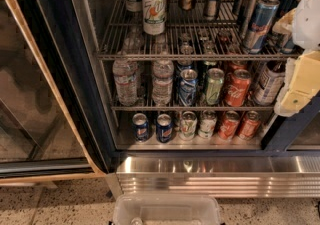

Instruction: Pick redbull can from top shelf of fridge

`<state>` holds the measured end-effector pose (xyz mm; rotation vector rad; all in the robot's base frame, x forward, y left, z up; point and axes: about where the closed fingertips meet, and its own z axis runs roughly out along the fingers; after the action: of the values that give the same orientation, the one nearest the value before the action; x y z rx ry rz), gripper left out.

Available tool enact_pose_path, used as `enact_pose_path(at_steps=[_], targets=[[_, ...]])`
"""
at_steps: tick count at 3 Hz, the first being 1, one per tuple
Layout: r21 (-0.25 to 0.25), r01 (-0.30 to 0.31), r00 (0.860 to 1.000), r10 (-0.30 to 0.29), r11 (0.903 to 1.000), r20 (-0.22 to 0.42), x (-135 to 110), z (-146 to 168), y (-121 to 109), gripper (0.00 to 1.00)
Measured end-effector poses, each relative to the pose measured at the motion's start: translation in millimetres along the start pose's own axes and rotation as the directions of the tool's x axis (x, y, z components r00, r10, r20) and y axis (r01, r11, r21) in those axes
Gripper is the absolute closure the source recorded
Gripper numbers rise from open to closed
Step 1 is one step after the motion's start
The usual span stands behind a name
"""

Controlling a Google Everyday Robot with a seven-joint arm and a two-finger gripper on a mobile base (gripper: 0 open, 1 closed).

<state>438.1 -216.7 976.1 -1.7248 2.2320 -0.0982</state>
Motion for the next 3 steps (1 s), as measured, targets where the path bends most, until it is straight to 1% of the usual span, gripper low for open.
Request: enact_pose_path(at_steps=[1, 2, 3], targets=[[0.0, 0.0, 1.0, 0.0, 1.0, 0.0, 0, 0, 0, 0.0], [0.035, -0.027, 0.998, 0.025, 0.999, 0.06, -5, 3, -5, 0.0], [0.085, -0.065, 0.985, 0.05, 0.9943, 0.167, -16, 9, -18, 0.0]])
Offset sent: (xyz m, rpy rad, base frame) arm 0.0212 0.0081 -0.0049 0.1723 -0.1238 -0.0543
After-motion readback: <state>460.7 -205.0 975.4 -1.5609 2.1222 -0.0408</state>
